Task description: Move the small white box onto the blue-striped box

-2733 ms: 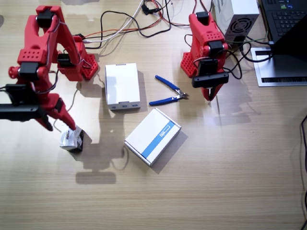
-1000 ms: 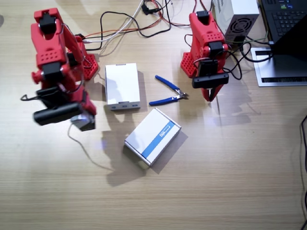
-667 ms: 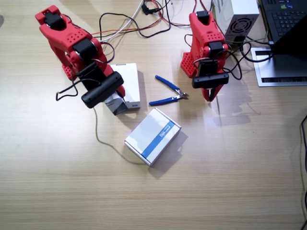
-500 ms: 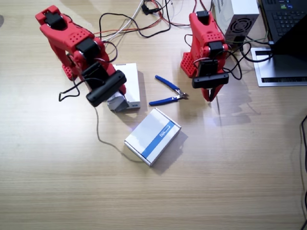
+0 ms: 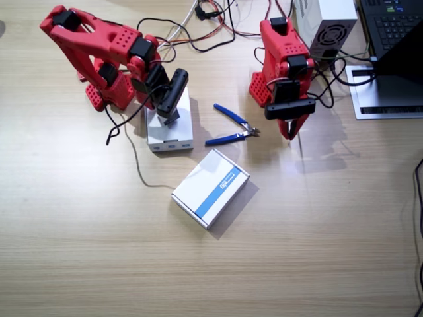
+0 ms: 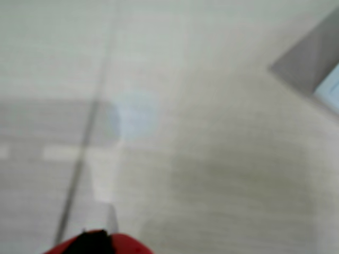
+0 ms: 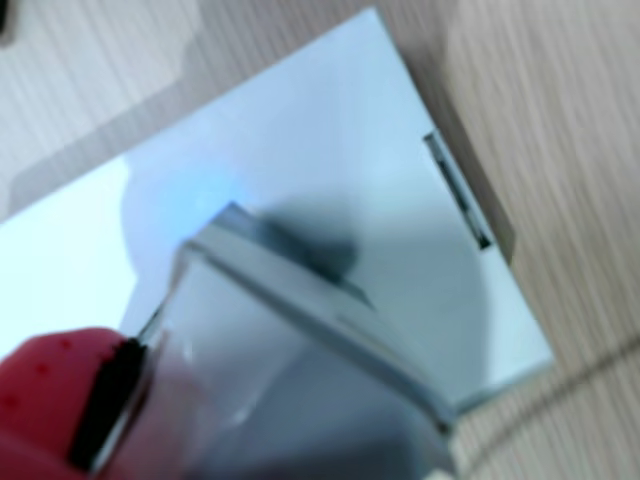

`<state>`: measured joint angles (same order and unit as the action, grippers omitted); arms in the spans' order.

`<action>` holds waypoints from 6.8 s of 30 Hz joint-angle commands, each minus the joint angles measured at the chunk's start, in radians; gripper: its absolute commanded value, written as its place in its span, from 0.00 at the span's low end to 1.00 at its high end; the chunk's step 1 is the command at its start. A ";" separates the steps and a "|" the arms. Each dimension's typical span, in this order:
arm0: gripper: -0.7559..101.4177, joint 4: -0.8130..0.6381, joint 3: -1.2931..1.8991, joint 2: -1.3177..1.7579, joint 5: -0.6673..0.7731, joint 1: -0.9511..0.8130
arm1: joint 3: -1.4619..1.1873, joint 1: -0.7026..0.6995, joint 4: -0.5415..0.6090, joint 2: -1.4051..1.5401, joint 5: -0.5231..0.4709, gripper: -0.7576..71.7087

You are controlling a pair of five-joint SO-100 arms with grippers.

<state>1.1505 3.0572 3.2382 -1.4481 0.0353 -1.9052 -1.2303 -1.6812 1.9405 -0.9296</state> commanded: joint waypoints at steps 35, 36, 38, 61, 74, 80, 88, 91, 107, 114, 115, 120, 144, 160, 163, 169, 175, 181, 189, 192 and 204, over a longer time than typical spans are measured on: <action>0.43 0.147 -0.911 -0.414 0.755 -0.802 | 0.103 0.753 -0.009 0.417 -0.141 0.52; 0.44 0.219 -1.015 -0.552 0.798 -0.868 | 0.049 0.854 0.040 0.436 -0.184 0.52; 0.48 0.314 -1.164 -0.747 0.850 -0.957 | -0.058 1.002 0.112 0.486 -0.249 0.51; 0.59 0.474 -1.813 -1.787 1.608 -1.358 | -0.948 1.175 0.308 1.226 -0.405 0.01; 0.48 0.520 -2.191 -2.255 1.603 -1.364 | -0.948 1.080 0.256 1.226 -0.385 0.01; 0.34 0.522 -2.164 -2.275 1.598 -1.373 | -0.948 1.097 0.250 1.226 -0.414 0.01; 0.34 0.523 -2.025 -2.115 1.549 -1.264 | -0.948 1.086 0.253 1.226 -0.403 0.01; 0.34 0.523 -1.967 -2.045 1.513 -1.197 | -0.948 1.081 0.255 1.227 -0.399 0.01; 0.26 0.525 -1.968 -2.022 1.316 -0.979 | -0.948 1.075 0.255 1.227 -0.397 0.01; 0.26 0.525 -1.965 -1.996 1.296 -0.951 | -0.948 1.077 0.253 1.226 -0.405 0.01; 0.26 0.525 -1.965 -1.985 1.293 -0.951 | -0.948 1.075 0.255 1.226 -0.405 0.01; 0.26 0.528 -1.953 -1.901 1.249 -0.937 | -0.948 1.072 0.255 1.224 -0.407 0.01; 0.24 0.526 -2.088 -2.005 1.118 -0.710 | -0.948 1.055 0.250 1.223 -0.400 0.01; 0.40 0.525 -2.148 -1.913 1.081 -0.632 | -0.948 1.057 0.249 1.223 -0.402 0.01; 0.08 0.525 -1.987 -1.680 1.028 -0.586 | -0.948 1.051 0.249 1.221 -0.407 0.01; 0.01 0.439 -1.344 -1.039 0.965 -0.472 | -0.950 1.042 0.245 1.221 -0.397 0.01; 0.01 0.069 -0.647 -0.781 0.890 -0.301 | -0.950 1.032 0.242 1.221 -0.383 0.01; 0.01 -0.276 -0.453 -0.940 0.808 -0.179 | -0.950 1.029 0.239 1.221 -0.376 0.01; 0.01 0.006 -0.123 -0.032 0.577 -0.071 | -0.950 1.023 0.233 1.221 -0.382 0.01; 0.01 0.057 -0.109 0.037 0.565 -0.067 | -0.950 1.017 0.227 1.221 -0.376 0.01; 0.01 0.052 -0.018 0.034 0.229 -0.008 | -0.948 1.169 0.193 1.226 -0.572 0.01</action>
<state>1.1873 3.0526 3.2382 -1.1812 0.0107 -2.8639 -0.0890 -1.4603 3.1401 -1.4573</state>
